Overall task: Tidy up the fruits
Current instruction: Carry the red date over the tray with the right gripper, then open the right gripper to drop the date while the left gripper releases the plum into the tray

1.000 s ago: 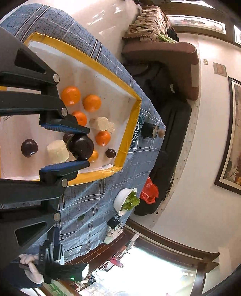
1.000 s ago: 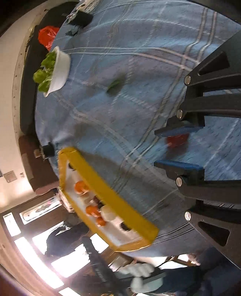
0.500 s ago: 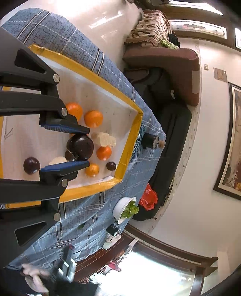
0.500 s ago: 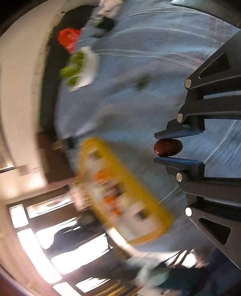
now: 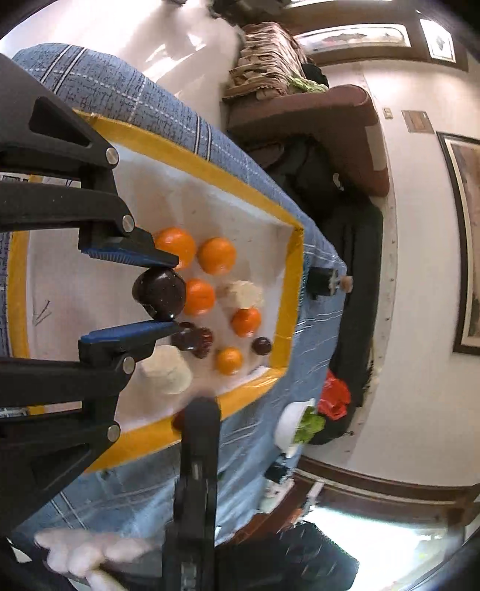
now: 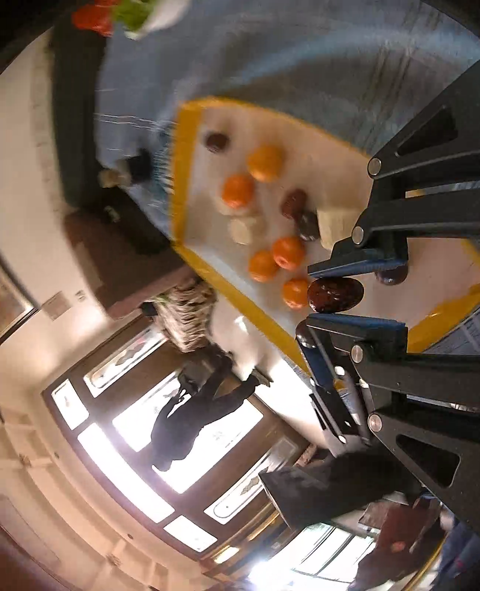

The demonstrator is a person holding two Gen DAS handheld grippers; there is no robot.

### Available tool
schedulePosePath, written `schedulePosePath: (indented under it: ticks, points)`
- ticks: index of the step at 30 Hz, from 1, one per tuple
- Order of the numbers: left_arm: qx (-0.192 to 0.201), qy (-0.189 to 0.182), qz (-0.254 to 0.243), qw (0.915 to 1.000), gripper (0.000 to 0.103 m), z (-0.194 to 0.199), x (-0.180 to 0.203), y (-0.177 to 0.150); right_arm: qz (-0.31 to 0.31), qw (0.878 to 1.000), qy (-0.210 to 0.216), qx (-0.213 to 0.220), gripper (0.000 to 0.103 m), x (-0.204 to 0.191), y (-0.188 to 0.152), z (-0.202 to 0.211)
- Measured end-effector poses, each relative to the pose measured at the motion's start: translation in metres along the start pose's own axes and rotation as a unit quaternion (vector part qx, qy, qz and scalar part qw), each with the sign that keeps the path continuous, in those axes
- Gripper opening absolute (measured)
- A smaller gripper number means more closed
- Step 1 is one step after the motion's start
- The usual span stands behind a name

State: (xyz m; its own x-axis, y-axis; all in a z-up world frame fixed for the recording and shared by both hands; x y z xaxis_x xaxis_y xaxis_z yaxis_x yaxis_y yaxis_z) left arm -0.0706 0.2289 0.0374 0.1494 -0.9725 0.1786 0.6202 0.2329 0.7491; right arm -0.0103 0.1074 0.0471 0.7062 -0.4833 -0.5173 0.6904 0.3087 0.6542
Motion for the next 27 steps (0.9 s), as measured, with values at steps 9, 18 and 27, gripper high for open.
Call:
schedulePosePath:
  ticks: [9, 18, 27]
  points:
    - [-0.009, 0.017, 0.005, 0.9998, 0.028, -0.014, -0.008, -0.008, 0.043, 0.998, -0.035, -0.022, 0.023, 0.001, -0.007, -0.043]
    - [-0.030, 0.016, 0.013, 0.9993, 0.027, -0.020, -0.012, -0.011, 0.109, 0.990, -0.085, -0.031, 0.023, -0.009, -0.017, -0.046]
    - [-0.045, 0.015, 0.019, 0.9987, 0.027, -0.026, -0.014, -0.010, 0.126, 0.987, -0.093, -0.030, 0.023, -0.015, -0.020, -0.044]
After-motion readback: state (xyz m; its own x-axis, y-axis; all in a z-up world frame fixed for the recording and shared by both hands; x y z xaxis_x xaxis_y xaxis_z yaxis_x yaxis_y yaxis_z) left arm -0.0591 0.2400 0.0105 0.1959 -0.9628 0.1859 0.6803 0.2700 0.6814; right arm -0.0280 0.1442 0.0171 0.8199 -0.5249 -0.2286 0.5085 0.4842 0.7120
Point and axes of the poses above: each gripper's, at about its wrist camera, not at the fingertips, and z roughly against the way its jaws point, x to its right, y to its top, the point moved 3 cm from there along -z, roughly the way its jaws point, and after that the axes turned 5 degrees about z, right-handed, at the moved point
